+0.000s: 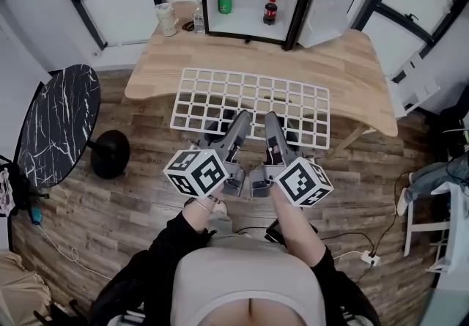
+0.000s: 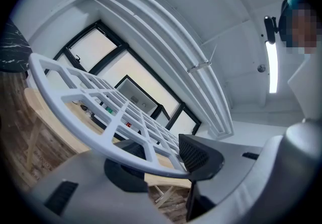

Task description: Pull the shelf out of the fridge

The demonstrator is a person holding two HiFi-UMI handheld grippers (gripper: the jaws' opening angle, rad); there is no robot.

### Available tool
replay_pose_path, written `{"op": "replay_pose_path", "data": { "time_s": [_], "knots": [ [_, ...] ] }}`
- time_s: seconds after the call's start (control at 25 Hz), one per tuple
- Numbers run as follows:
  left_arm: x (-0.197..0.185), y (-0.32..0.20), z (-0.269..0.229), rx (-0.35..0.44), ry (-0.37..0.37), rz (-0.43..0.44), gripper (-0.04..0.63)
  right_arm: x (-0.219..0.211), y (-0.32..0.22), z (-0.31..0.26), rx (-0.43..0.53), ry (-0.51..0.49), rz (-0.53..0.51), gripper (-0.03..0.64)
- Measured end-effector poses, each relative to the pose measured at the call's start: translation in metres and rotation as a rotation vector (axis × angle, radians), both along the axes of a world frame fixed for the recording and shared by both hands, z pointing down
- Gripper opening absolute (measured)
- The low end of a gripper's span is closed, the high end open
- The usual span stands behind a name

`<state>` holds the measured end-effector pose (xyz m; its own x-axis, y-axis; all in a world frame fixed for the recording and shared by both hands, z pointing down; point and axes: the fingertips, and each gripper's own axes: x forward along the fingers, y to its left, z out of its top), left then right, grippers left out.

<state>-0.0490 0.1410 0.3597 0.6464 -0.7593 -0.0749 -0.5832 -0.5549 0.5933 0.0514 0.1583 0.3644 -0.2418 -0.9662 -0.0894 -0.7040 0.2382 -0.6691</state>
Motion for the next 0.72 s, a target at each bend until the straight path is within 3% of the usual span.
{"op": "replay_pose_path", "data": {
  "time_s": [0.72],
  "knots": [
    [0.026,0.085,0.001,-0.003,0.01,-0.035,0.186,0.027,0.082,0.001,-0.007,0.006,-0.031,0.166]
  ]
}}
